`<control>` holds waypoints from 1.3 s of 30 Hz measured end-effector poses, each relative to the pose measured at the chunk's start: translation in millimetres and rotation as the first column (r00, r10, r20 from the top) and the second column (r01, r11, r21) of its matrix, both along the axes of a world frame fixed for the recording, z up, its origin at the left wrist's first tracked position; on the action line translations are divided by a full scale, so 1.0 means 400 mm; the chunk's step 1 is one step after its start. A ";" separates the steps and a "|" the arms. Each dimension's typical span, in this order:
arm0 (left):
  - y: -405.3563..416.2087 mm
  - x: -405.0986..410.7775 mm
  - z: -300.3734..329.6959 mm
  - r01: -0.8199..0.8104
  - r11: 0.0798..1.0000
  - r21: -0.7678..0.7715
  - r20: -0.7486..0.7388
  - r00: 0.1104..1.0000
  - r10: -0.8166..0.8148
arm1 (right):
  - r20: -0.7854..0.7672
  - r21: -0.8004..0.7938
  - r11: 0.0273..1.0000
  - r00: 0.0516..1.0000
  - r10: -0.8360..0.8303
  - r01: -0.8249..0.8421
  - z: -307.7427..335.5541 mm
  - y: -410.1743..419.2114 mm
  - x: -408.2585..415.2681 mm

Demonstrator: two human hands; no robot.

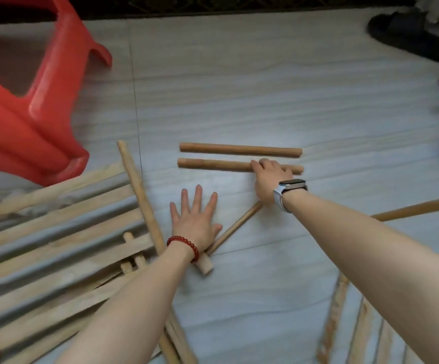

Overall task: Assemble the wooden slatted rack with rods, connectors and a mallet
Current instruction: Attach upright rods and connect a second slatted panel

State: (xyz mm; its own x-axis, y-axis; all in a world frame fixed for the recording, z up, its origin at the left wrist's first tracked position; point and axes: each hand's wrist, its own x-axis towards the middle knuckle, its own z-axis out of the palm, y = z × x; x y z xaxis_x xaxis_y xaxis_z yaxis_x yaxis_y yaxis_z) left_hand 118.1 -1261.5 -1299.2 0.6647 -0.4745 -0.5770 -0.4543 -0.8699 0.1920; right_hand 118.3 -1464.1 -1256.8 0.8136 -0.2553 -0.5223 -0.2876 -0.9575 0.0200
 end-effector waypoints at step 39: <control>-0.070 -0.729 0.726 -0.089 0.939 -0.332 -0.486 0.869 -0.089 | -0.067 0.997 -0.054 0.221 -0.973 0.062 0.676 0.051 -0.894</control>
